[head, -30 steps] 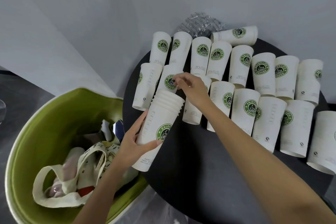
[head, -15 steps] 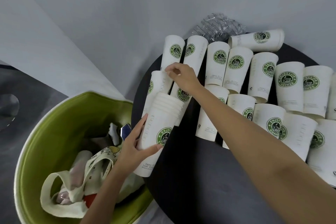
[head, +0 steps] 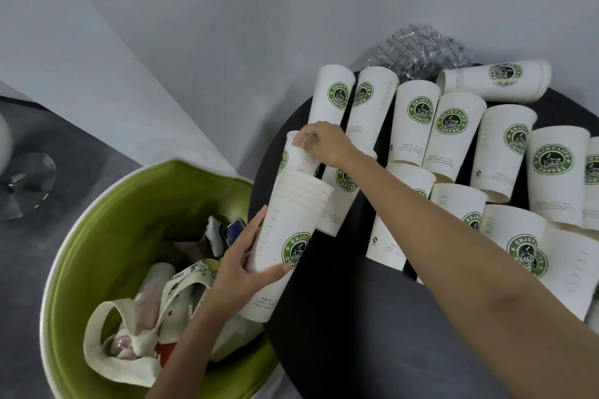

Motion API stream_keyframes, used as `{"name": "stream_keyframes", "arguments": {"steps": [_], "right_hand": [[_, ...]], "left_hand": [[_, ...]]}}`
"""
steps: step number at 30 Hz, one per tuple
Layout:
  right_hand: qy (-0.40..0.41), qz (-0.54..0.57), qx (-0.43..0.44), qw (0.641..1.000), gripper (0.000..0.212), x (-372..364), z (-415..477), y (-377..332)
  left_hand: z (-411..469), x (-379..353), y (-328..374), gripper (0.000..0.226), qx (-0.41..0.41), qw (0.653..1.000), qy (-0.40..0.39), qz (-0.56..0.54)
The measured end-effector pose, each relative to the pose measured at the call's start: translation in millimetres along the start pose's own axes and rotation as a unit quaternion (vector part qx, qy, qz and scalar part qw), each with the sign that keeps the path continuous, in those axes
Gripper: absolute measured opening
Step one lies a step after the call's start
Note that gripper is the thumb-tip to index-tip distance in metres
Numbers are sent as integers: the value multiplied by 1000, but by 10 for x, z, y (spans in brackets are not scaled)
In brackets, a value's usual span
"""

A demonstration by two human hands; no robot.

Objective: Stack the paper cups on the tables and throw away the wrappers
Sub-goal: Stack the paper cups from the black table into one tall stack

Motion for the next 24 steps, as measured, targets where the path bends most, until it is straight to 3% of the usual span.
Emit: {"name": "stream_keyframes", "arguments": {"steps": [15,24], "right_hand": [[39,121,7,992,22,99,-197,-53],[123,179,89,972,26,416,-514,-325]], "left_hand": [[-210,26,-26,90,-3,1000,-1,17],[-391,-72,-16,94,5,1000,-3,11]]}}
Point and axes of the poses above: each hand's wrist, its own z-axis towards the middle knuckle, its own x-axis out of the back of the hand, y = z × x, the point moved 9 cm from there along z, towards the middle knuckle, and after that the axes turned 11 degrees about z, right-handed, at the moved point
